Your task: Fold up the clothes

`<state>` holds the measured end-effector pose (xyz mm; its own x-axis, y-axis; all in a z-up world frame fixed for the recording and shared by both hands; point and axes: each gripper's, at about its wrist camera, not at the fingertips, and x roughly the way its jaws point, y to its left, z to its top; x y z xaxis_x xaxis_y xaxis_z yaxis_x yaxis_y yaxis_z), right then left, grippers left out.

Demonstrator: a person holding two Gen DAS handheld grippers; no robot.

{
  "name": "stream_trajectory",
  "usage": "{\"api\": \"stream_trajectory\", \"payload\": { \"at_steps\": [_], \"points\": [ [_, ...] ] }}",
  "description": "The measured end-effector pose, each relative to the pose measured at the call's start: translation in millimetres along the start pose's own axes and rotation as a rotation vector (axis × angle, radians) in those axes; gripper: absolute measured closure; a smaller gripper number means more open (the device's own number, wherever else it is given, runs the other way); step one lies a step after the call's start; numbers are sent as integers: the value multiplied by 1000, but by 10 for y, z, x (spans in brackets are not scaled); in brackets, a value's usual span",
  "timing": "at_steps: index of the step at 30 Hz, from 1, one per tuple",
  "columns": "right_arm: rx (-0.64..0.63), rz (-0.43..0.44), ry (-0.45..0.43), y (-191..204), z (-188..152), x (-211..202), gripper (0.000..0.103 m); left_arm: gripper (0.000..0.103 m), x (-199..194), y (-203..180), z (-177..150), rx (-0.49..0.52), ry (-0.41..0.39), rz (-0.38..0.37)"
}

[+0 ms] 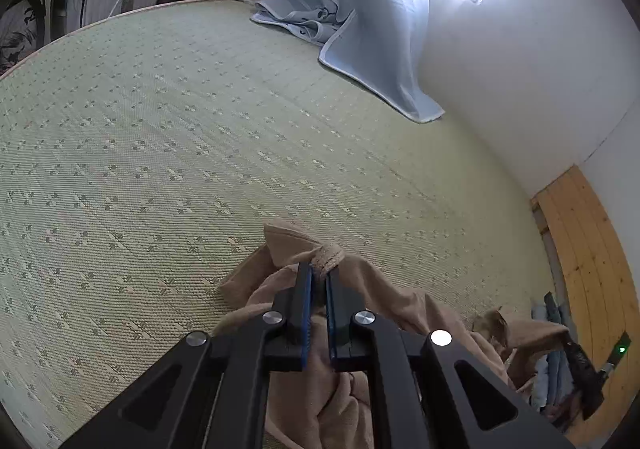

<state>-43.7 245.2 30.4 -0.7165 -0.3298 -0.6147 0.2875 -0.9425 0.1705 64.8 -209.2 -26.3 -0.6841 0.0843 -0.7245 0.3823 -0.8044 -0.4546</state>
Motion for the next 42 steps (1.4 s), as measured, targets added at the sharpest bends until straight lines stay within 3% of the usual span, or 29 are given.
{"api": "stream_trajectory", "payload": {
  "at_steps": [6, 10, 12, 13, 14, 16, 19, 23, 27, 31, 34, 38, 42],
  "points": [
    [249, -136, 87, -885, -12, 37, 100, 98, -14, -45, -17, 2, -11, 22],
    [290, -239, 135, -1182, -94, -21, 96, 98, 8, -98, -33, -6, -11, 22],
    [263, -265, 133, -1200, -87, -82, 89, 98, 21, -146, -51, 0, -9, 20],
    [246, -276, 127, -1196, -72, -115, 78, 98, 28, -169, -61, 3, -7, 20],
    [225, -291, 111, -1168, -50, -152, 60, 98, 39, -193, -68, 6, -5, 20],
    [184, -328, 82, -1105, -19, -227, 47, 98, 59, -236, -80, 10, 0, 20],
    [173, -338, 113, -1120, -33, -257, 45, 98, 102, -264, -77, 12, 3, 22],
    [156, -310, 184, -1155, -54, -140, 45, 98, 134, -292, -84, 1, 7, 24],
    [-79, -249, 393, -958, -233, 139, 44, 98, 169, -321, -92, -2, 14, 20],
    [-204, -220, 491, -808, -432, 189, 44, 98, 195, -366, -109, -7, 18, 13],
    [-256, -142, 440, -676, -410, 4, 44, 98, 208, -416, -127, -6, 20, 6],
    [-305, 76, 280, -354, -282, -375, 44, 98, 216, -481, -169, 7, 18, 4],
    [-296, 291, 283, 47, -324, -398, 44, 98, 220, -504, -202, 25, 22, 4]
  ]
}}
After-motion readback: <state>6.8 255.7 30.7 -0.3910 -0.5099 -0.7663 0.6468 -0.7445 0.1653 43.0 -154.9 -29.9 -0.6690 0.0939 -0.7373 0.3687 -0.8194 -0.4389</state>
